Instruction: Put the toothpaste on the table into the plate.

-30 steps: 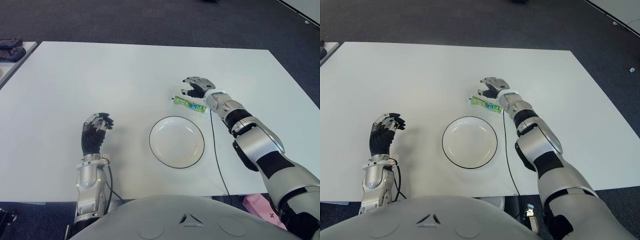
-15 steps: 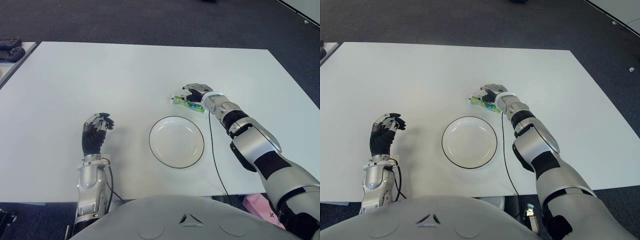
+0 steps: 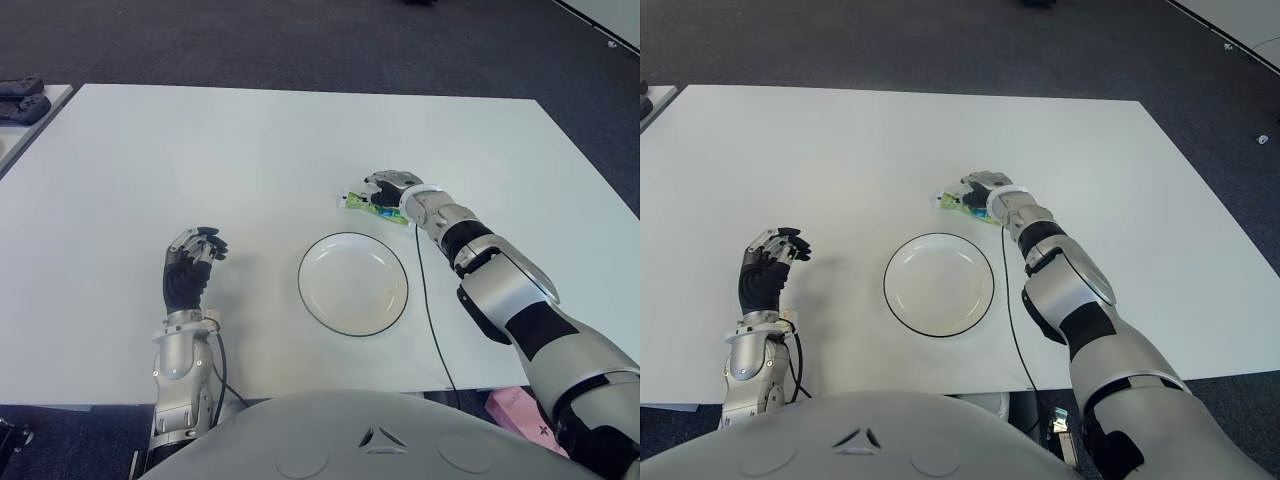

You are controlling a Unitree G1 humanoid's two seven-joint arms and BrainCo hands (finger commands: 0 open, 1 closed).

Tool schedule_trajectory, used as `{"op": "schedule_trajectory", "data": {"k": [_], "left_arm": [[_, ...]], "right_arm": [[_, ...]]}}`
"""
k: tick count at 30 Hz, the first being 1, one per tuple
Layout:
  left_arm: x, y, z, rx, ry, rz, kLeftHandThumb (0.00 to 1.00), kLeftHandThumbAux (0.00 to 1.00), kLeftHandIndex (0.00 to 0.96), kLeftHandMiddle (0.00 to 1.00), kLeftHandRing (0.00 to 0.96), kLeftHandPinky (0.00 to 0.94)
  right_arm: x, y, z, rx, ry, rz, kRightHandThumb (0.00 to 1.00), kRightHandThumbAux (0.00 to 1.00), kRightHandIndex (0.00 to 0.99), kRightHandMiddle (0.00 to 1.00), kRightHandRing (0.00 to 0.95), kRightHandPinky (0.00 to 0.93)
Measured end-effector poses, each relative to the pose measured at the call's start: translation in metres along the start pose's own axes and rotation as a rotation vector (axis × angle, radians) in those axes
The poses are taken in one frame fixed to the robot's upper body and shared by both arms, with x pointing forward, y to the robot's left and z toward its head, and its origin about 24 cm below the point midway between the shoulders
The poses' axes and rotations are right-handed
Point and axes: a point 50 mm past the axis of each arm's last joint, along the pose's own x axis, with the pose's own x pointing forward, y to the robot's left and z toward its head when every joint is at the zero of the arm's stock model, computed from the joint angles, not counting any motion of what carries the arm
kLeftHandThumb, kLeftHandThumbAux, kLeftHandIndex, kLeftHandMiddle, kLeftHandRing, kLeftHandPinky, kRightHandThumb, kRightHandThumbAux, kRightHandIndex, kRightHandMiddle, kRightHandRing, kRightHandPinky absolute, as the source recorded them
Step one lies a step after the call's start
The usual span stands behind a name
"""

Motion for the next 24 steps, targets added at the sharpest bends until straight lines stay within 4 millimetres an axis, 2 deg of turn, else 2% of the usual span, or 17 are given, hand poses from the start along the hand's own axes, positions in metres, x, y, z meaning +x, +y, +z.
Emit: {"op": "schedule_trajectory", "data": {"k": [10, 24], "left_arm": [[0.001, 0.0, 0.001, -0.016, -0.003, 0.002, 0.706, 0.719, 0.438, 0.568, 0.568, 0.544], [0.002, 0.0, 0.001, -0.017, -0.008, -0.001, 0.706, 0.719, 0.437, 0.568, 0.57, 0.534]], "right_arm": [[0.0, 0.003, 0.001, -0.008, 0.004, 0.023, 0.509, 0.145, 0.0, 0.0, 0.0, 0.0], [-0.004, 0.026, -0.002, -0.032, 0.004, 0.03, 0.432, 0.173, 0.0, 0.0, 0.0, 0.0]]}}
